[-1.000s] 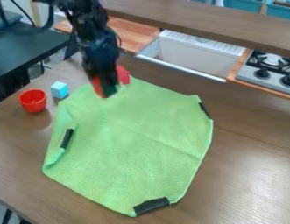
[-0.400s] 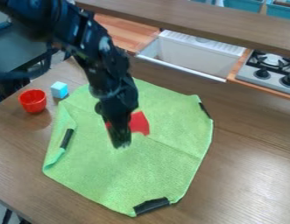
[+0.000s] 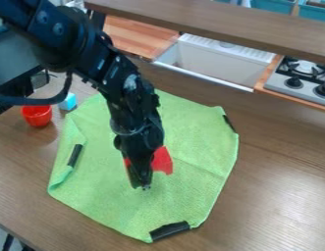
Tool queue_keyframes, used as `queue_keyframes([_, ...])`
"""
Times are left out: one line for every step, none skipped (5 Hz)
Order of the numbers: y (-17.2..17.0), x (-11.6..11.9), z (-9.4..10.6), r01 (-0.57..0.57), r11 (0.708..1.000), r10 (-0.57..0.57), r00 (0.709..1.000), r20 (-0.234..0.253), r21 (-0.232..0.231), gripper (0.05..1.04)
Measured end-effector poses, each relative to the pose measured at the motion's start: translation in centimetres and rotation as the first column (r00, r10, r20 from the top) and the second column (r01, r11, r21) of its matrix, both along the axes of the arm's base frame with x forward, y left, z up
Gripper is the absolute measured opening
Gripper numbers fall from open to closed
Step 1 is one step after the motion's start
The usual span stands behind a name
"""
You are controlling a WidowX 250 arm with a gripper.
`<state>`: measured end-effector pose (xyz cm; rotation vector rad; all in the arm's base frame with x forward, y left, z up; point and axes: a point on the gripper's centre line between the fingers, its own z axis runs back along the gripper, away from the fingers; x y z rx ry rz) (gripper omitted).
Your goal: Place the red object on the bottom right side of the cloth
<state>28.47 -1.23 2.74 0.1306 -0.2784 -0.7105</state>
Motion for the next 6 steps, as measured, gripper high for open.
queue_keyframes([-0.8,-0.7,-0.6,0.034,0.999,-0.034,0.999,-0.007,0.013,0.590])
queue_keyframes([-0.9,-0.9,-0.9,0.042,0.999,-0.042,0.999,-0.005,0.019,0.590])
queue_keyframes([-1.1,-1.0,-1.3,0.052,0.999,-0.052,0.999,-0.015,0.014,0.658])
queue_keyframes([-1.2,-1.1,-1.3,0.053,0.999,-0.053,0.998,-0.021,0.003,0.943])
queue_keyframes([-1.2,-1.5,-1.4,0.056,0.998,-0.057,0.997,-0.048,-0.019,1.005])
queue_keyframes([-1.0,-1.3,0.4,0.058,0.997,-0.058,0.998,-0.008,-0.054,0.999])
